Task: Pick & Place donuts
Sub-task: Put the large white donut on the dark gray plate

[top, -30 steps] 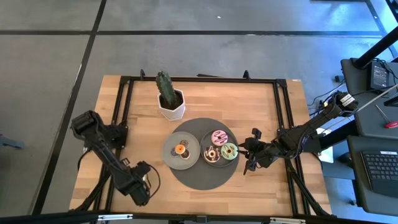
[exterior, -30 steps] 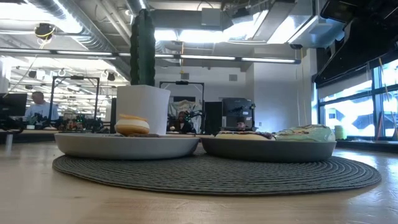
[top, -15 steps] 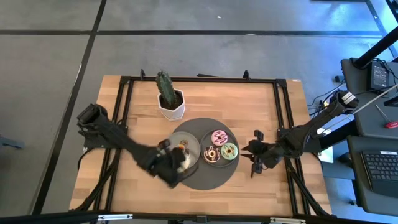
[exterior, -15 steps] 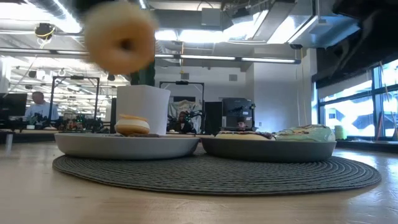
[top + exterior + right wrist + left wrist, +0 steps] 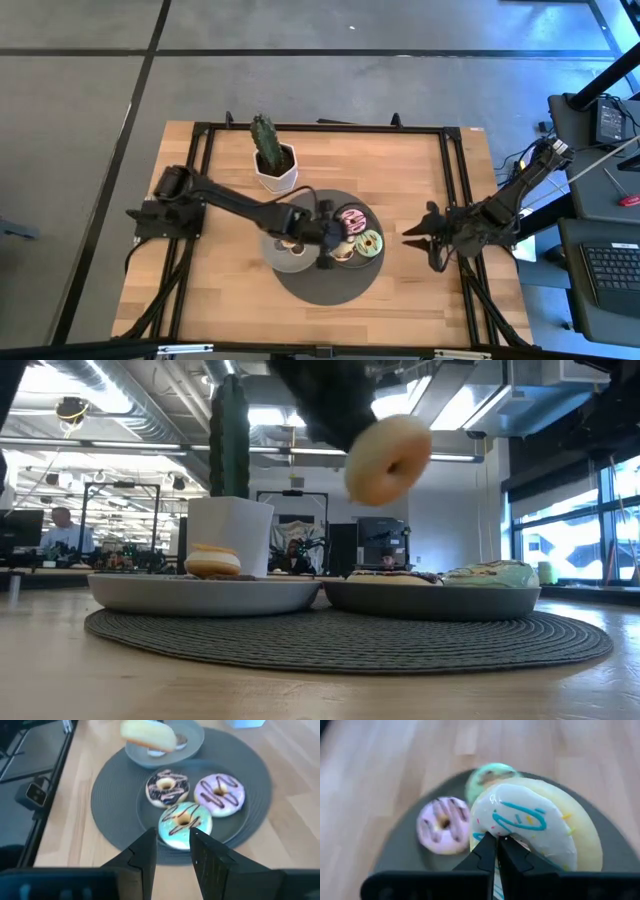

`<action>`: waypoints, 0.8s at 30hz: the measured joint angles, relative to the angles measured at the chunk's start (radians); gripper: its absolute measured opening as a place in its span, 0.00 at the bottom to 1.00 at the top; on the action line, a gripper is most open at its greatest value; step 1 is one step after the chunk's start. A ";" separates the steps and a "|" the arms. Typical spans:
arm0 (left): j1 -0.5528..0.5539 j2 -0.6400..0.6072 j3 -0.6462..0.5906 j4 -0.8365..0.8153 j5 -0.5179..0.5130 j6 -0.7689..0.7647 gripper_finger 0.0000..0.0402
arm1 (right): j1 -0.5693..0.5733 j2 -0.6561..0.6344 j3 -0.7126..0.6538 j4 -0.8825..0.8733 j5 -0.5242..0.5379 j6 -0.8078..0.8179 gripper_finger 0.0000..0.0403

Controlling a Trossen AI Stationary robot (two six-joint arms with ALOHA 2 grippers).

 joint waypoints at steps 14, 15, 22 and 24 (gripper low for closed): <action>0.060 0.305 0.366 -0.208 -0.067 0.237 0.01 | 0.000 0.052 -0.001 -0.004 0.050 -0.023 0.29; 0.059 0.316 0.378 -0.196 -0.070 0.246 0.01 | 0.000 0.058 -0.001 -0.004 0.050 -0.023 0.29; 0.058 0.338 0.376 -0.211 -0.116 0.274 0.01 | 0.000 0.093 -0.001 -0.003 0.050 -0.023 0.29; 0.059 0.337 0.374 -0.211 -0.116 0.278 0.01 | 0.000 0.098 -0.001 0.001 0.053 -0.026 0.29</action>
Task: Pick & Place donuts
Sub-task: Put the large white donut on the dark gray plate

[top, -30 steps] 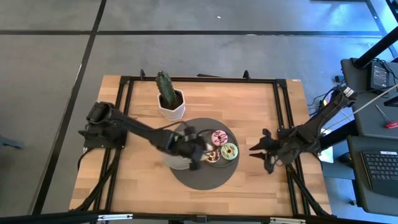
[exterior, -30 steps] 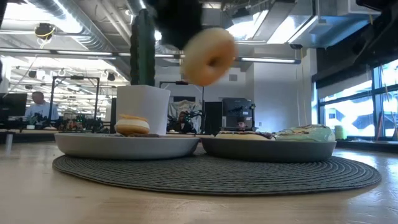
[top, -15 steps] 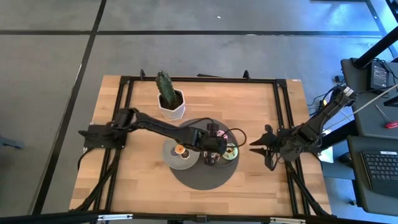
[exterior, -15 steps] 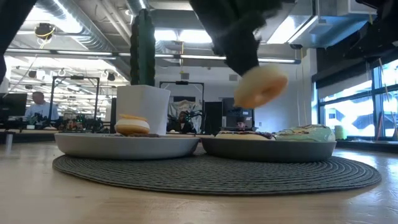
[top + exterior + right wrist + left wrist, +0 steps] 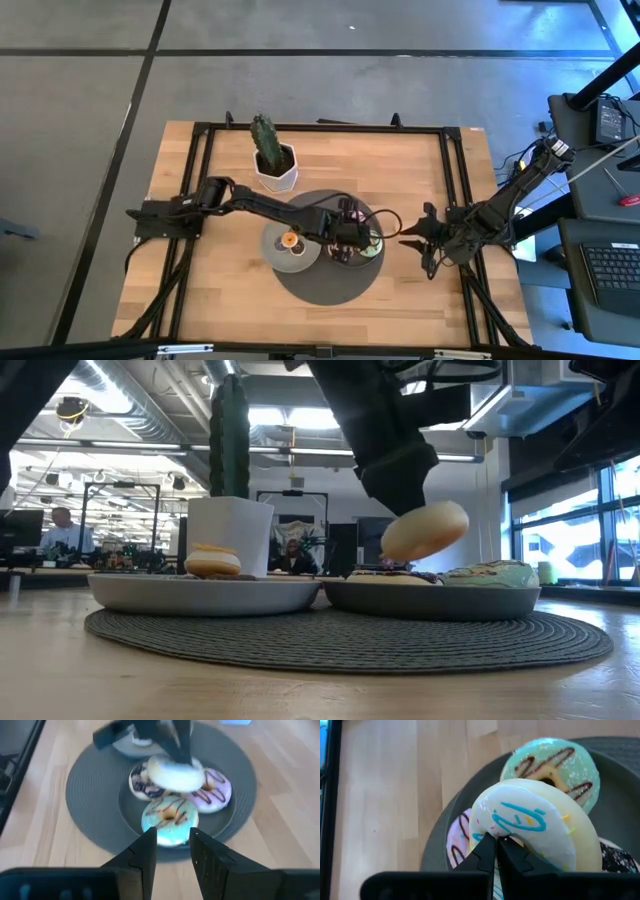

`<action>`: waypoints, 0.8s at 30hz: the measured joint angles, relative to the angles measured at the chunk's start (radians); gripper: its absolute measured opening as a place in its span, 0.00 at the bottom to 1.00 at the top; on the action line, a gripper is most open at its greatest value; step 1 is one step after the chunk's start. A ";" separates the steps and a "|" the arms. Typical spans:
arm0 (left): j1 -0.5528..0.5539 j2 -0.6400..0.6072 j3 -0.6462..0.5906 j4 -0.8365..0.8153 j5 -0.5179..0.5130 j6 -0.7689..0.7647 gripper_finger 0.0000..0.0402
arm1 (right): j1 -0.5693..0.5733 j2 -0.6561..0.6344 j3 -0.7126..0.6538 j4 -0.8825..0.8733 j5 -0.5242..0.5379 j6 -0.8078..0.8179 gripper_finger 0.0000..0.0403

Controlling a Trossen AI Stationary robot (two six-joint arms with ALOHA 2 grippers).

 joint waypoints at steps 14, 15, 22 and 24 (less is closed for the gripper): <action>0.005 0.000 -0.004 -0.004 -0.006 -0.009 0.07 | -0.054 0.125 0.000 0.182 0.160 -0.075 0.29; 0.005 0.000 -0.004 -0.004 -0.006 -0.012 0.08 | -0.058 0.128 0.001 0.182 0.156 -0.076 0.29; 0.005 -0.001 -0.004 0.008 -0.007 -0.011 0.09 | -0.071 0.129 0.001 0.183 0.127 -0.079 0.29; 0.005 -0.001 -0.004 0.008 -0.007 -0.013 0.08 | -0.071 0.129 0.001 0.182 0.126 -0.078 0.29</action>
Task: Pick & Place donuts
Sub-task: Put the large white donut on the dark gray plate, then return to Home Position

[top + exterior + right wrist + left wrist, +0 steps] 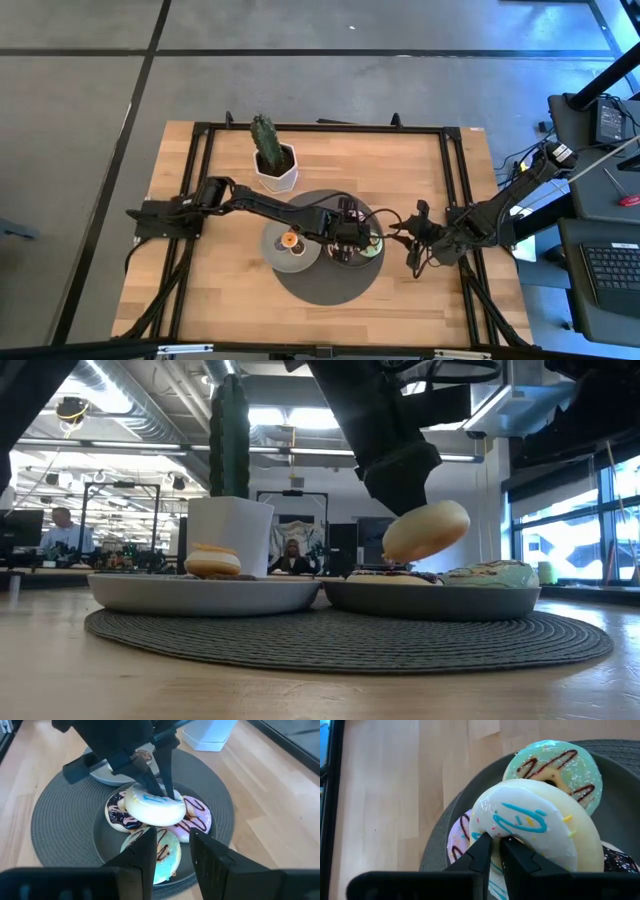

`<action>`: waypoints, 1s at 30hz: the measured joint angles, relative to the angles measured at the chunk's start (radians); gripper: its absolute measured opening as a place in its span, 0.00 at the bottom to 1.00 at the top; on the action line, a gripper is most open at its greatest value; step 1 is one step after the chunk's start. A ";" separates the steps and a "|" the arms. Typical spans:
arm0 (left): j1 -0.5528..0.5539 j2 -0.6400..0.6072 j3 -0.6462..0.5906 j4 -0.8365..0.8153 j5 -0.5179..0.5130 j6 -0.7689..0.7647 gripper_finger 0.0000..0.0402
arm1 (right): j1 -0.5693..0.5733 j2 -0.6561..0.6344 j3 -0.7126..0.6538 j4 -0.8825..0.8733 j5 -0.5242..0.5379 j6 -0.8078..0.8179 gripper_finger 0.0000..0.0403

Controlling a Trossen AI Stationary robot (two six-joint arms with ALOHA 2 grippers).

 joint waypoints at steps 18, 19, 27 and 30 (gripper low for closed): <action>0.000 0.000 0.000 -0.001 -0.031 0.025 0.26 | 0.000 0.000 0.000 -0.001 -0.053 -0.001 0.29; 0.000 0.000 0.000 -0.001 -0.038 0.025 0.27 | 0.000 0.000 0.000 -0.001 -0.053 -0.001 0.29; 0.000 0.000 0.000 -0.030 -0.042 0.024 0.33 | 0.000 0.000 0.000 -0.002 -0.054 -0.001 0.29; -0.002 -0.005 0.000 -0.061 -0.053 0.017 0.34 | 0.000 0.000 0.000 -0.002 -0.053 -0.001 0.29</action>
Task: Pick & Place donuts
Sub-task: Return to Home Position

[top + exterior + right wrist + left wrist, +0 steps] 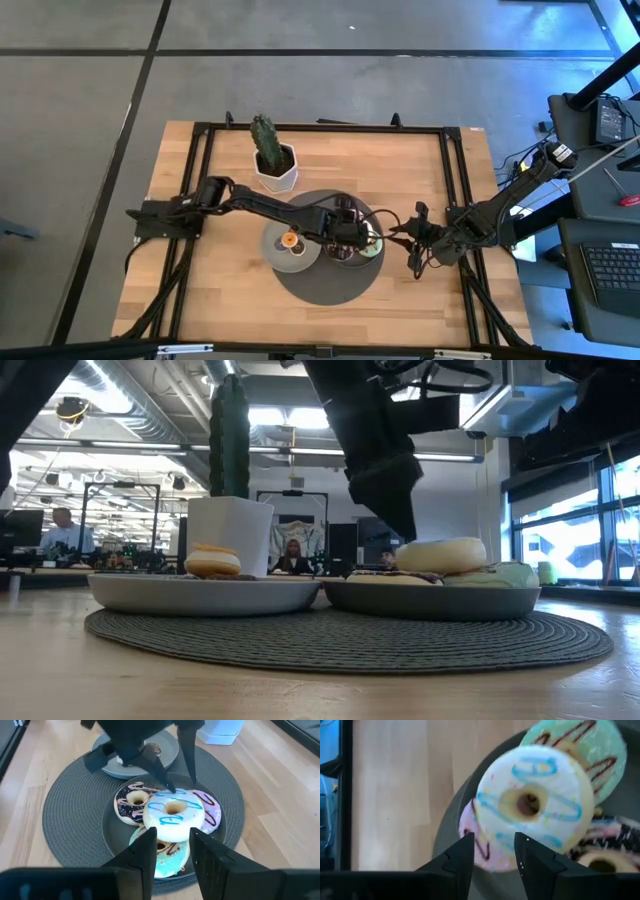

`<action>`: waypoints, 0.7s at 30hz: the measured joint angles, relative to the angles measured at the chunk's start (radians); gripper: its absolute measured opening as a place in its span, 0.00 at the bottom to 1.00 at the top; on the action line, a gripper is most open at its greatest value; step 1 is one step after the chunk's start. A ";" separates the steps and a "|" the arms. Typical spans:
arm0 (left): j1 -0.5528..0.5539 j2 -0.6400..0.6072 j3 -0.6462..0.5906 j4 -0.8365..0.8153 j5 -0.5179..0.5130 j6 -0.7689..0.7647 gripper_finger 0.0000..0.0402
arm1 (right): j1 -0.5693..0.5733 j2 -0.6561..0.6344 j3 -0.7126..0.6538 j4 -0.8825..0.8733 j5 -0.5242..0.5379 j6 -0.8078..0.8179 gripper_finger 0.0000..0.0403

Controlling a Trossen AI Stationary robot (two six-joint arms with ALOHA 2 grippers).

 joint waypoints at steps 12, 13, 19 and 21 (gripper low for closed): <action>-0.038 -0.252 -0.154 -0.170 0.172 -0.313 0.33 | 0.026 -0.101 0.029 -0.249 -0.022 -0.015 0.29; -0.053 -0.293 -0.209 -0.133 0.151 -0.342 0.34 | 0.033 -0.124 0.036 -0.302 -0.053 -0.004 0.29; -0.195 -0.581 -0.610 0.212 -0.080 -0.491 0.34 | 0.116 -0.237 -0.025 -0.352 -0.117 0.170 0.29; -0.254 -0.672 -0.738 0.328 -0.172 -0.517 0.33 | 0.142 -0.283 -0.077 -0.306 -0.092 0.192 0.29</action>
